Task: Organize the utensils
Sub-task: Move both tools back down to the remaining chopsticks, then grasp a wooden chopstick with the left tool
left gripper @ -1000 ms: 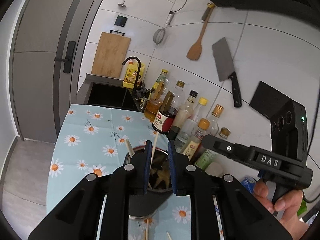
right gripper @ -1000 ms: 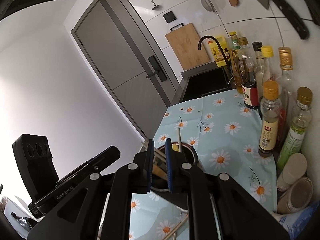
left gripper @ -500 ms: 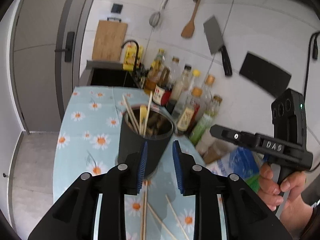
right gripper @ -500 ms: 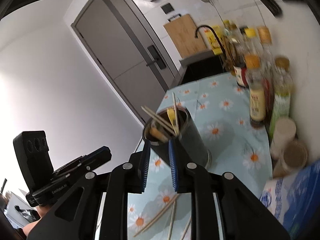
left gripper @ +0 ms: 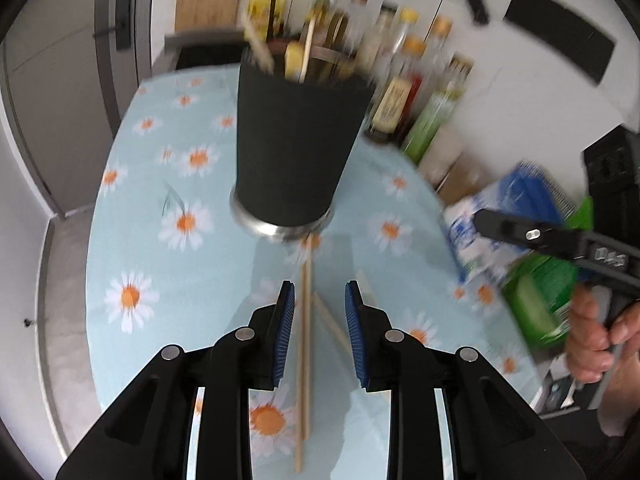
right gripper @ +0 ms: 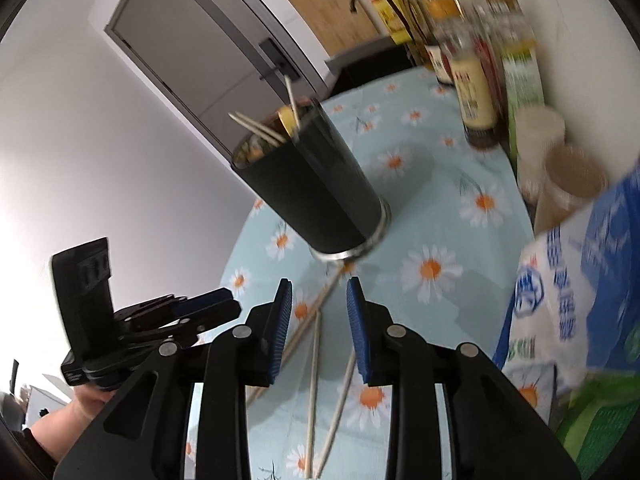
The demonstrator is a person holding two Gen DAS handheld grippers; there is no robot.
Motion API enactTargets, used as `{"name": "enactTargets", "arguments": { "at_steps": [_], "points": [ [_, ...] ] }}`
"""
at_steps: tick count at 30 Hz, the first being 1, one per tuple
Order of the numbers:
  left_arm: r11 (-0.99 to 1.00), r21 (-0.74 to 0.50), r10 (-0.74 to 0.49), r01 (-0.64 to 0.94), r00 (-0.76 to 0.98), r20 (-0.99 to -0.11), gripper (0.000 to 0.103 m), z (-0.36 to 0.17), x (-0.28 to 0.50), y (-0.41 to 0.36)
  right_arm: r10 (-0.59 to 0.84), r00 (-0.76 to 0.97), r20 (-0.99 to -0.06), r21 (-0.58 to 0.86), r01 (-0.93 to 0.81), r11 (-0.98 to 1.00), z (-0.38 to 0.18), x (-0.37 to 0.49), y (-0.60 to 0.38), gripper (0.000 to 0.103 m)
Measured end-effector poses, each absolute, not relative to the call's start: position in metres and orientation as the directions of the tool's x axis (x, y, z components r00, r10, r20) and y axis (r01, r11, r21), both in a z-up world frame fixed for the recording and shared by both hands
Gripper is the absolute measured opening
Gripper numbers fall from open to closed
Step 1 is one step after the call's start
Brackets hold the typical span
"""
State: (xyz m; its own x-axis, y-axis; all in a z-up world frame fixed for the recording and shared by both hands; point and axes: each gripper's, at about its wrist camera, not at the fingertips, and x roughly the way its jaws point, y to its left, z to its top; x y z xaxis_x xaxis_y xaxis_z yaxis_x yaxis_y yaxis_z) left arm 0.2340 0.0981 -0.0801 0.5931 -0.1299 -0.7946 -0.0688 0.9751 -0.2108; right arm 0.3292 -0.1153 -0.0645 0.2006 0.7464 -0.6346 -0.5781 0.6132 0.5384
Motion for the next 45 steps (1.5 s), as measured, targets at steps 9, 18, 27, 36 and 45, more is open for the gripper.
{"name": "enactTargets", "arguments": {
  "at_steps": [9, 18, 27, 36, 45],
  "points": [
    [0.976, -0.198, -0.143, -0.09, 0.419, -0.897, 0.025, -0.128, 0.249, 0.106, 0.737, 0.133, -0.662, 0.582, -0.528, 0.618, -0.097, 0.323, -0.118, 0.03],
    [0.983, -0.16, -0.125, -0.087, 0.313, -0.941, 0.025, -0.15, 0.263, 0.103, 0.727, 0.114, -0.677, 0.593, -0.5, 0.631, -0.114, 0.319, -0.122, 0.03],
    [0.993, -0.097, -0.077, -0.063, 0.261, -0.962, 0.027, -0.152, 0.279, 0.093, 0.738, 0.108, -0.666, 0.613, -0.485, 0.624, -0.114, 0.322, -0.13, 0.03],
    [0.999, -0.031, -0.024, -0.032, 0.198, -0.98, 0.026, -0.157, 0.293, 0.081, 0.763, 0.08, -0.641, 0.646, -0.481, 0.593, -0.115, 0.321, -0.135, 0.03],
    [0.999, 0.008, 0.015, -0.054, 0.14, -0.99, 0.024, -0.159, 0.306, 0.069, 0.769, 0.021, -0.639, 0.671, -0.474, 0.571, -0.12, 0.321, -0.134, 0.03]
  ]
}}
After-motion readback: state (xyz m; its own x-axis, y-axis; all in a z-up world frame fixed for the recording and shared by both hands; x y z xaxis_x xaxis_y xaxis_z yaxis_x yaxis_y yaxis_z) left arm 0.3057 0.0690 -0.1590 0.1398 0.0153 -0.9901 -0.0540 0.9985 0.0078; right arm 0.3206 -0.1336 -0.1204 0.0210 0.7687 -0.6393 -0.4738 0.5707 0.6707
